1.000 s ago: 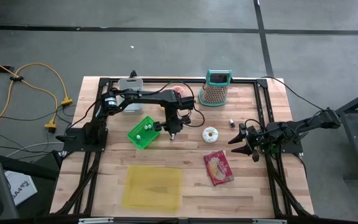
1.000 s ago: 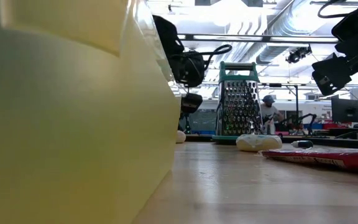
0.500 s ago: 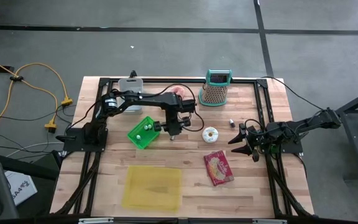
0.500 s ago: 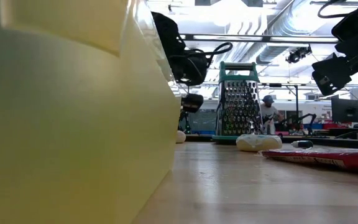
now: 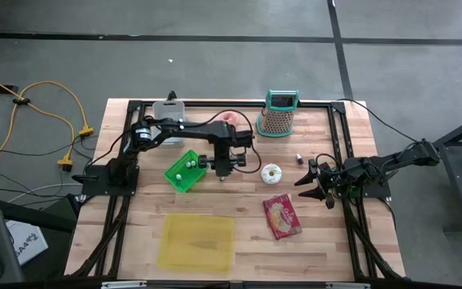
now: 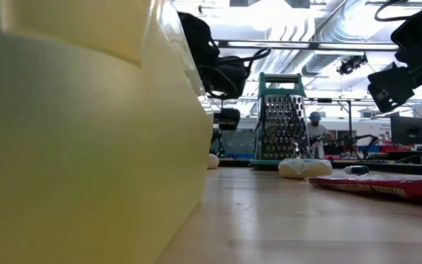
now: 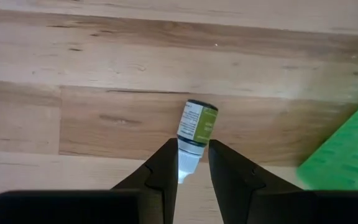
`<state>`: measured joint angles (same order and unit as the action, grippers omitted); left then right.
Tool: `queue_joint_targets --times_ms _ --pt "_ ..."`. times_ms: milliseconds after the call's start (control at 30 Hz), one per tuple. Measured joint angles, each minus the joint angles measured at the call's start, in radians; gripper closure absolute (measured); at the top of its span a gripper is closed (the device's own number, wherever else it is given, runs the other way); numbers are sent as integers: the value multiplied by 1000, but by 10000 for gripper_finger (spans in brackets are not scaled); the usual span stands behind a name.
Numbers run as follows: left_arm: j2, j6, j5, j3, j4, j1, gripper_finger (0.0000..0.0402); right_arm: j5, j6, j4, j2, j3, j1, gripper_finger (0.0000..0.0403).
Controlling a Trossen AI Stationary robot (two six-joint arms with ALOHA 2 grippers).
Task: Pick & Place Food Item
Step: Put the green bottle into the green basket
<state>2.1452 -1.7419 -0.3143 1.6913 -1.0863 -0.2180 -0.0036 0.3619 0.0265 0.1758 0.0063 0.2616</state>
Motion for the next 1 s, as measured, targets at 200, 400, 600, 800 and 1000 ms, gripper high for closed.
queue_joint_targets --times_ms 200,400,600,800,1000 --pt "0 -55 11 0 5 14 316 0 0 0 0 0 0 215" --pt "0 -60 44 0 43 15 316 0 0 0 0 0 0 215" --pt "0 -60 52 0 51 14 316 0 0 0 0 0 0 215" --pt "0 -41 62 0 52 14 316 0 0 0 0 0 0 215" --pt "0 -3 69 0 52 14 316 0 0 0 0 0 0 215"
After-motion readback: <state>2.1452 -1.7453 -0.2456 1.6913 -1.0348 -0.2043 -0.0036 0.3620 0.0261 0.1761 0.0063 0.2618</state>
